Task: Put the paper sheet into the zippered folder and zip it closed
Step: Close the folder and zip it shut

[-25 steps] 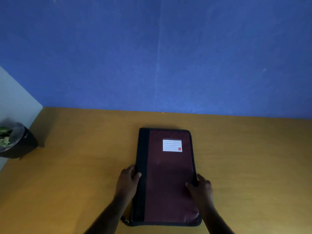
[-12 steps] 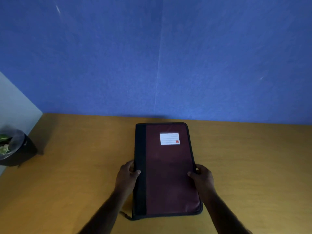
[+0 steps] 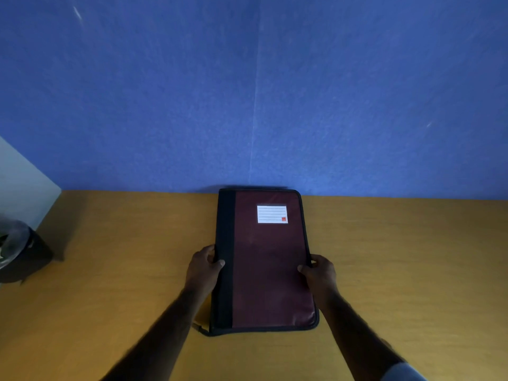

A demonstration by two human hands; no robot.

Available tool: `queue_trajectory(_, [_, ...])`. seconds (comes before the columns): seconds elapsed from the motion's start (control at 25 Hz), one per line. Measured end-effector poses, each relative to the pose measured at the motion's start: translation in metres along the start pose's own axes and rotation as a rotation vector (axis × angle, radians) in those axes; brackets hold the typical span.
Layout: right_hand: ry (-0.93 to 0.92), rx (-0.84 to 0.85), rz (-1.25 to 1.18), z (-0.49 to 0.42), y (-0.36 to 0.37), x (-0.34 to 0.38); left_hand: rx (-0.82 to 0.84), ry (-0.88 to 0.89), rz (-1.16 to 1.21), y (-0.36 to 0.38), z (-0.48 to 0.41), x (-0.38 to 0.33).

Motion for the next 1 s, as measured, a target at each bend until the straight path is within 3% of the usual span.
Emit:
queue_trajectory(0.56, [0.021, 0.017, 0.162, -0.014, 0.010, 0.003, 0.052, 0.058, -0.057, 0.005, -0.020, 0.004])
queue_trajectory(1.0, [-0.053, 0.010, 0.278, -0.012, 0.008, 0.004, -0.002, 0.018, -0.189, 0.016, -0.012, 0.008])
Point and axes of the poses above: each hand's wrist, its own z-axis away from the middle knuckle, its own y-axis out of the palm, x = y × z, the point moved 4 cm from there along -z, towards the middle knuckle, and after that the axes turned 4 degrees about -y, right-handed, at the moved point
